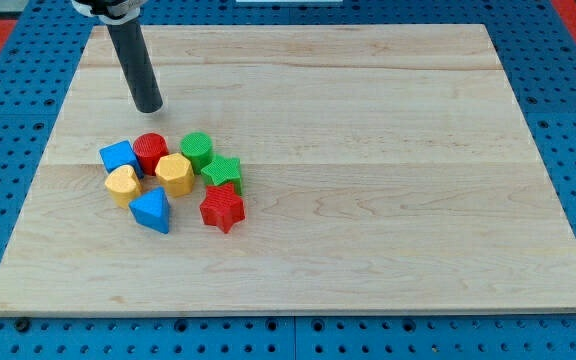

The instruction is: Move your arm into group of blocks

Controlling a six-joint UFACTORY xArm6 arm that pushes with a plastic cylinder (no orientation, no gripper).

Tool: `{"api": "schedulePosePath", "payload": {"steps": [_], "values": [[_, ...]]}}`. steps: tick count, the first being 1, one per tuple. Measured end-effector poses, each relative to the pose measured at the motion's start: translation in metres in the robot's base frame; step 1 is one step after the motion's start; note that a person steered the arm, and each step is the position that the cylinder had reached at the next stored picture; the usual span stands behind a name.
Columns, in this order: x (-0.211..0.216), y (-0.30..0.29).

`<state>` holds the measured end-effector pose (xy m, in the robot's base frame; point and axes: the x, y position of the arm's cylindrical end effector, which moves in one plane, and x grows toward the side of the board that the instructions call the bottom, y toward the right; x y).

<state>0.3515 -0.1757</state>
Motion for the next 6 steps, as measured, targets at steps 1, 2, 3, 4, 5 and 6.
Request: {"api": "schedulePosePath", "payload": {"steps": [1,2,3,4,5,6], "values": [[0.0,-0.002],[-0.012,-0.035],[0.02,-0.056],[0.056,-0.112],[0.114,-0.096],[0.113,-0.028]]}}
